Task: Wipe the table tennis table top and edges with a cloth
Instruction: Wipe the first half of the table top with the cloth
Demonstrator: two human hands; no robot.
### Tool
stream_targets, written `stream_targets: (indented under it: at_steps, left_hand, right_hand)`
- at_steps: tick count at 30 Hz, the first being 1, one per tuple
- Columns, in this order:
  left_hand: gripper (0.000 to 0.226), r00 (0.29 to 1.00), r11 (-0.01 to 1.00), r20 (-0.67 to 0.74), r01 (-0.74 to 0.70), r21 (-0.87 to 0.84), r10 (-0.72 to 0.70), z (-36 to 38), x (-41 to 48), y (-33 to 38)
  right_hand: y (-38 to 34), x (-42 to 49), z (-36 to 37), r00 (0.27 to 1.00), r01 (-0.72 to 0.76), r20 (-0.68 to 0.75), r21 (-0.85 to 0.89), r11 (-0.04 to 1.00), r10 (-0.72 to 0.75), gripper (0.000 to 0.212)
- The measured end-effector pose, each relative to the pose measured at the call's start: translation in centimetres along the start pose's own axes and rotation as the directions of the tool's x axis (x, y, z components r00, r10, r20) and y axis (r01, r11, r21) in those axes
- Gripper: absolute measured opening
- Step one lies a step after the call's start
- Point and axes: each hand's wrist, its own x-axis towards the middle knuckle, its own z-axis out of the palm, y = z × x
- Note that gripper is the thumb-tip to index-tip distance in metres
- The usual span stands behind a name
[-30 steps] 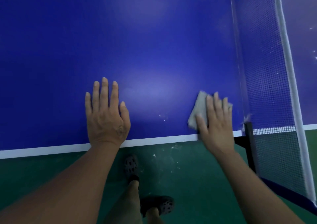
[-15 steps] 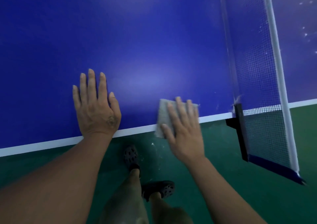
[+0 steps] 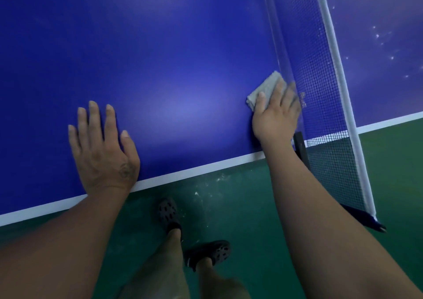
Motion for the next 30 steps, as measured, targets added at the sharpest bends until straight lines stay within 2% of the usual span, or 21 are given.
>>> stream_targets:
  at_steps: [3,5,10,15,17,20,25,28,30]
  left_hand:
    - [0.061,1.000,1.000,0.007,0.006,-0.011,-0.005,-0.2,0.0,0.1]
    - [0.061,1.000,1.000,0.017,0.007,-0.013,-0.007,-0.3,0.0,0.2]
    - [0.062,0.999,1.000,0.036,0.008,-0.008,-0.008,-0.4,0.0,0.2]
    - [0.062,0.999,1.000,0.039,0.011,-0.014,-0.010,-0.5,0.0,0.3]
    - [0.061,0.999,1.000,0.039,0.007,-0.011,-0.006,-0.4,0.1,0.2]
    - [0.062,0.999,1.000,0.046,0.010,0.004,-0.011,-0.3,0.1,0.2]
    - [0.062,0.998,1.000,0.054,0.019,-0.001,-0.019,-0.5,0.1,0.4]
    - [0.062,0.998,1.000,0.053,0.017,-0.003,-0.017,-0.5,0.0,0.3]
    - [0.062,0.998,1.000,0.054,0.013,-0.004,-0.013,-0.5,0.0,0.1]
  right_hand:
    - [-0.1,-1.1,0.7,0.974,-0.226,-0.021,0.052,0.973,0.227,0.072]
    - [-0.7,-2.7,1.0,0.969,-0.242,-0.050,0.026,0.970,0.243,0.072]
    - [-1.1,-7.8,1.8,0.997,-0.068,-0.027,-0.041,0.997,0.067,0.072]
    - [1.6,-15.1,2.6,0.972,0.234,0.001,-0.047,0.971,-0.234,0.068]
    - [4.1,-16.2,2.3,0.967,0.247,0.061,-0.014,0.969,-0.246,0.070]
    - [5.6,-15.0,1.4,0.987,0.152,0.055,0.012,0.988,-0.153,0.068]
    - [1.1,-9.1,1.0,1.000,0.020,0.012,0.033,0.999,-0.020,0.068]
    - [-0.3,-10.2,1.4,0.978,0.207,0.034,0.001,0.978,-0.207,0.070]
    - [1.6,-12.5,1.6,0.946,0.323,0.044,-0.024,0.946,-0.322,0.069]
